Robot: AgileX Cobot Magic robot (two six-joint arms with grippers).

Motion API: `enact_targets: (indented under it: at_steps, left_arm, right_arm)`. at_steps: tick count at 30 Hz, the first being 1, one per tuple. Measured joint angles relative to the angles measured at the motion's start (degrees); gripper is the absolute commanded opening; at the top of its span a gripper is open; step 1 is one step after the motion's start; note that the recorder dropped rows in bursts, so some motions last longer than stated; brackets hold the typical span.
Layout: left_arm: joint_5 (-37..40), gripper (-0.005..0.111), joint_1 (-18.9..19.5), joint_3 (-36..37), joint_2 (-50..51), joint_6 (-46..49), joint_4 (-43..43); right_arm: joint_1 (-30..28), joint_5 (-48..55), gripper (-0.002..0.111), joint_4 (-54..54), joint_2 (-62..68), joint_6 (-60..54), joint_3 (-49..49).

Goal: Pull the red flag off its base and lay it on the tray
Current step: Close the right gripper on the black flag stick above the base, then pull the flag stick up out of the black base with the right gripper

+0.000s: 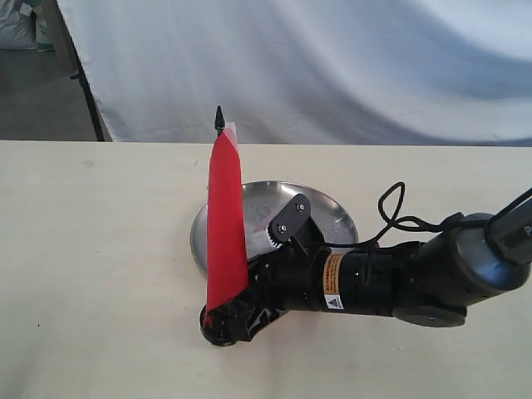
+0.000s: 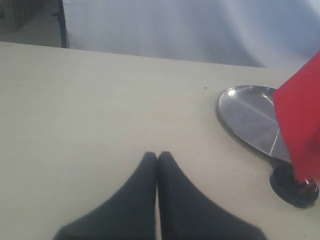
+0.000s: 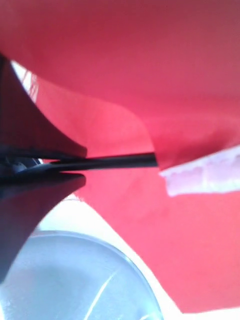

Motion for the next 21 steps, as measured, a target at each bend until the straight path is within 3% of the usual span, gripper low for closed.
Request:
enact_targets:
  at_steps: [9,21]
  left_arm:
    - [0.0,0.0,0.0,0.0,0.0,0.0,0.0]
    - [0.0,0.0,0.0,0.0,0.0,0.0,0.0]
  right_arm:
    - [0.03,-0.08,0.0,-0.32,0.0,-1.81,0.0]
    - [4.78,-3.25,0.0,3.55,-0.12,-7.08,0.0]
